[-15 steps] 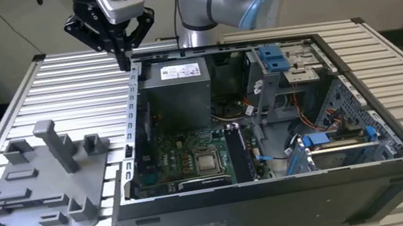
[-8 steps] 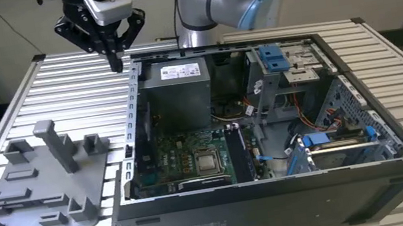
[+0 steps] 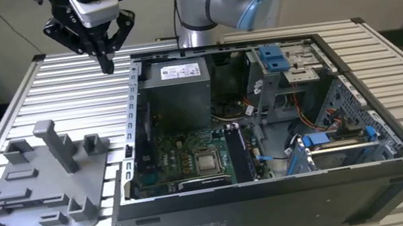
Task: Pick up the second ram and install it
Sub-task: 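Reach for the second ram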
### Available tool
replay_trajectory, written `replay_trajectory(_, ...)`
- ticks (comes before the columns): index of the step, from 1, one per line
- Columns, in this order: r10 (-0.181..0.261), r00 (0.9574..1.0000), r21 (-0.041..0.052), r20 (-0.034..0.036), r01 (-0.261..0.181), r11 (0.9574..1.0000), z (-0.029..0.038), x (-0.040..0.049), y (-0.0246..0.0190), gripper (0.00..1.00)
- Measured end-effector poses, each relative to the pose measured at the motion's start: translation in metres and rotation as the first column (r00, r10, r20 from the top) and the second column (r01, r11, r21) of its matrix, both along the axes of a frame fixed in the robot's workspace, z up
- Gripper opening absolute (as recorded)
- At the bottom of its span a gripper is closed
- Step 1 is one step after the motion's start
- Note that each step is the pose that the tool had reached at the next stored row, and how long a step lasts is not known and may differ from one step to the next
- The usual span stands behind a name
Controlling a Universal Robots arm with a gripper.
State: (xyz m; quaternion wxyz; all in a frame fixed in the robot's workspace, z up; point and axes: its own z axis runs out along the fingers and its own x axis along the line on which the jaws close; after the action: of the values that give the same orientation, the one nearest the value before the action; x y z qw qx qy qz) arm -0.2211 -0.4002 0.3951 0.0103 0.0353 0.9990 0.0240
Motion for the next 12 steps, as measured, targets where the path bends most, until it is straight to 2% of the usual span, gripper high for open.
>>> replay_trajectory(12,0.000,1.0000,0.0001,0.0001,0.000,1.0000,0.0000,-0.0280,-0.0029,0.11)
